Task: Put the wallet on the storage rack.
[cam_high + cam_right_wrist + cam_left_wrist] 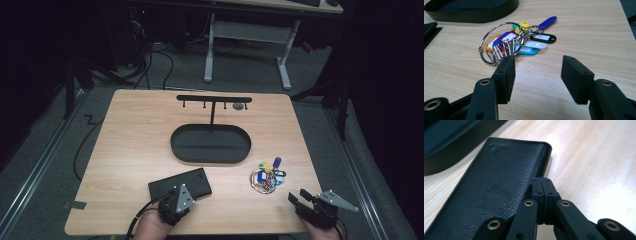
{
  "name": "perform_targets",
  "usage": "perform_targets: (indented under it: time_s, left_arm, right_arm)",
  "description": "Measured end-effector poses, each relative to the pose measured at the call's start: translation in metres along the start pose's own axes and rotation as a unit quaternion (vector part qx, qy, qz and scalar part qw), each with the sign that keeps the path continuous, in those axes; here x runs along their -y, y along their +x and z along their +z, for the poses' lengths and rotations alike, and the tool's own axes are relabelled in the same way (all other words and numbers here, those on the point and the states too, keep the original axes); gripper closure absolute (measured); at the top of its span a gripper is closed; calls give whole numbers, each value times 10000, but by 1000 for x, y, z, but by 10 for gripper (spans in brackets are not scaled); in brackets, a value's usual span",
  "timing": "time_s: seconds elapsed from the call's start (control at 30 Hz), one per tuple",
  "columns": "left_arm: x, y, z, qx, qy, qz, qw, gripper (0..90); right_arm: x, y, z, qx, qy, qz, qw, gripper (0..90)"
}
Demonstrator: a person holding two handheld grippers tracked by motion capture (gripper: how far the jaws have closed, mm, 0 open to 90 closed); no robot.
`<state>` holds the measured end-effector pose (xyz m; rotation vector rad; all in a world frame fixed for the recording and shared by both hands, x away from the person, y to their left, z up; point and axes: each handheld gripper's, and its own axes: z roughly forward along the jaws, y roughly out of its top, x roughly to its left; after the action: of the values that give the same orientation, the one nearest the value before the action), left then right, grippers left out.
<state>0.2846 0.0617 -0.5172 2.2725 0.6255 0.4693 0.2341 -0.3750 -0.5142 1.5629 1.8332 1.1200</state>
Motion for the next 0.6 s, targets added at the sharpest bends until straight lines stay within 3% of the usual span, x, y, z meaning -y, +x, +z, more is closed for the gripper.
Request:
perform_targets:
  time_s: [0.03,0.2,0.23,0.4,0.43,0.6]
  left_arm:
    - [1,5,-2,-129,-34,-80,9999,900]
    - [7,15,-10,-159,-207,-246,9994,887]
    - [9,16,-13,-104,-294,-204,9993,803]
    - [22,21,-30,-103,-456,-147,9988,686]
    - [28,24,-35,-75,-504,-169,9986,607]
    - [41,27,-46,-143,-502,-228,9984,534]
  right_arm:
    - [-1,1,1,-11,-13,-23,10000,461]
    - [-2,2,2,-42,-45,-89,9999,461]
    - [-4,3,3,-56,-51,-67,9999,461]
    - [-7,5,8,-109,-76,-153,9998,461]
    - [-10,6,12,-164,-68,-176,9997,461]
    - [-15,10,22,-282,-64,-215,9994,460]
